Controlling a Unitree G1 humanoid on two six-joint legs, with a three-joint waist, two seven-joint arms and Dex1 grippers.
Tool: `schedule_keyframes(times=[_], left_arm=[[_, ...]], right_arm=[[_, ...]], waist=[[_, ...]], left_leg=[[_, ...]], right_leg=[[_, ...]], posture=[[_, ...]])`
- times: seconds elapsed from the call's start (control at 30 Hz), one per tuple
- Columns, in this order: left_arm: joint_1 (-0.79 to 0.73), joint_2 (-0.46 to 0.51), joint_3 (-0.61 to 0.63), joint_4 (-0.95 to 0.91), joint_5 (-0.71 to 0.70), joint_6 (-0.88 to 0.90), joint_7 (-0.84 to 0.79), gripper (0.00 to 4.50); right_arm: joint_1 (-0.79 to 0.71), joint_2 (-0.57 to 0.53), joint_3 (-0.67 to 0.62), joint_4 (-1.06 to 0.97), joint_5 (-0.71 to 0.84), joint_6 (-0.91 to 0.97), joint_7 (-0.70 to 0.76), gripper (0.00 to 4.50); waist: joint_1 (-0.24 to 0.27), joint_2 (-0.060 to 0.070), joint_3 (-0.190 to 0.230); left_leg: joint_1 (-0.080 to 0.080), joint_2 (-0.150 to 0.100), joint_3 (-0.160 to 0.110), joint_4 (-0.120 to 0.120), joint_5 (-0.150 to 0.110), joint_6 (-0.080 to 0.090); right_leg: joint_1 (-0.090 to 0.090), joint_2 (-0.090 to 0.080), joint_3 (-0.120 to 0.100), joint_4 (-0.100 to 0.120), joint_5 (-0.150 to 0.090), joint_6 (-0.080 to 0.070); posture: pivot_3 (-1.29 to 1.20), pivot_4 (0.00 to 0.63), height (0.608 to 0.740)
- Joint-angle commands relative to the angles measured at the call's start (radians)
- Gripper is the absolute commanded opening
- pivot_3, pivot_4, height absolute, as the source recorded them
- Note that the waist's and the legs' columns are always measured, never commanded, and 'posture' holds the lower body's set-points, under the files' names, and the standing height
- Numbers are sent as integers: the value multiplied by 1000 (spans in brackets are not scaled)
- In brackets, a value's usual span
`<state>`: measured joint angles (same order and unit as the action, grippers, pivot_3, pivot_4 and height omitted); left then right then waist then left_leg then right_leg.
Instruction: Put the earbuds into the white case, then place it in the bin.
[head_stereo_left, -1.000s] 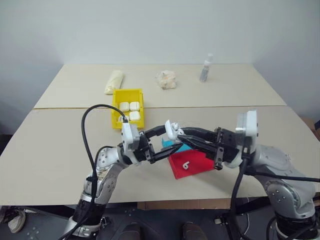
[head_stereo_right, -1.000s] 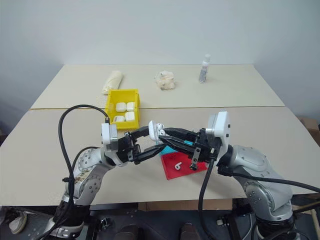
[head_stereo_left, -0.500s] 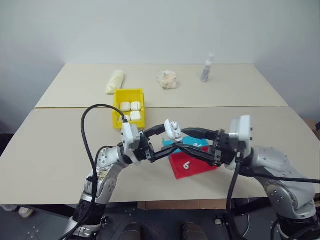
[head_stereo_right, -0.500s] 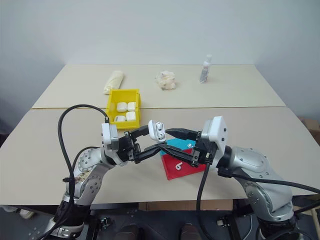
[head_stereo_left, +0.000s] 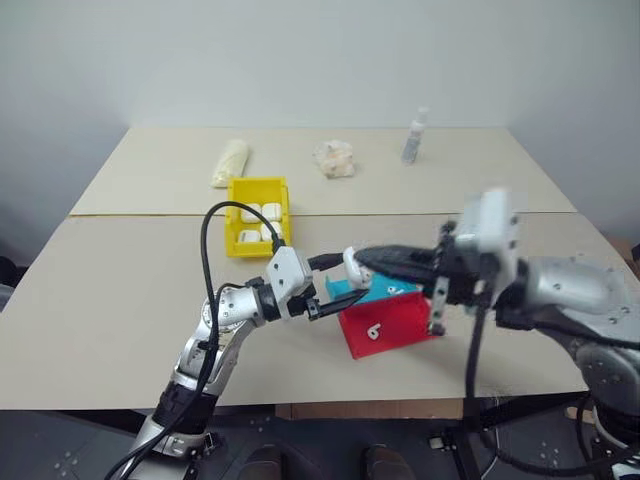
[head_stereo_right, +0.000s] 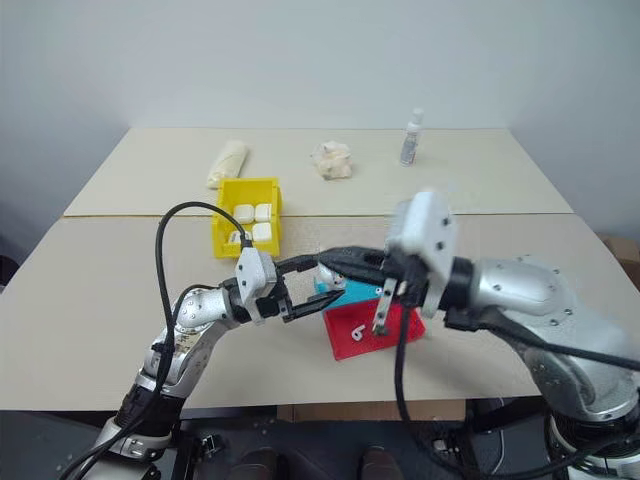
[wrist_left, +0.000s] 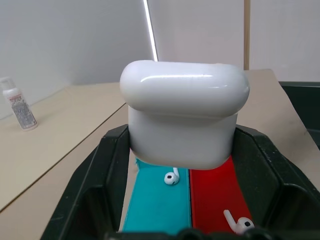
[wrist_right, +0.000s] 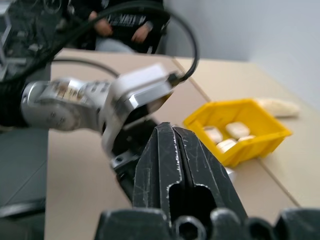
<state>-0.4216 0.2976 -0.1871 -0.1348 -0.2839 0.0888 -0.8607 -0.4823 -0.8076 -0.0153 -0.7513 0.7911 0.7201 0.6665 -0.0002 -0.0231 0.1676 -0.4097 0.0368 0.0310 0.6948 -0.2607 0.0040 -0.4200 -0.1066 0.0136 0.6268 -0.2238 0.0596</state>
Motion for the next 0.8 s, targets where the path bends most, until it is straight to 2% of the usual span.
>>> schedule_keyframes(times=[0.03,0.37,0.8], left_arm=[[-16,-11,9,-53,-21,-6,14,2755],[7,-16,1,-84,-31,-24,7,2755],[28,-14,27,-71,-42,-45,19,2755]], right_arm=[[49,-25,64,-39,-126,-64,19,71],[9,40,138,-13,-261,-88,-2,71],[18,39,67,-4,-254,-96,29,71]], waist=[[4,0,0],[1,0,0],[3,0,0]], left_leg=[[0,0,0,0,0,0],[1,0,0,0,0,0],[1,0,0,0,0,0]], right_leg=[[0,0,0,0,0,0],[0,0,0,0,0,0],[1,0,0,1,0,0]], posture=[[0,150,740],[0,150,740],[0,150,740]])
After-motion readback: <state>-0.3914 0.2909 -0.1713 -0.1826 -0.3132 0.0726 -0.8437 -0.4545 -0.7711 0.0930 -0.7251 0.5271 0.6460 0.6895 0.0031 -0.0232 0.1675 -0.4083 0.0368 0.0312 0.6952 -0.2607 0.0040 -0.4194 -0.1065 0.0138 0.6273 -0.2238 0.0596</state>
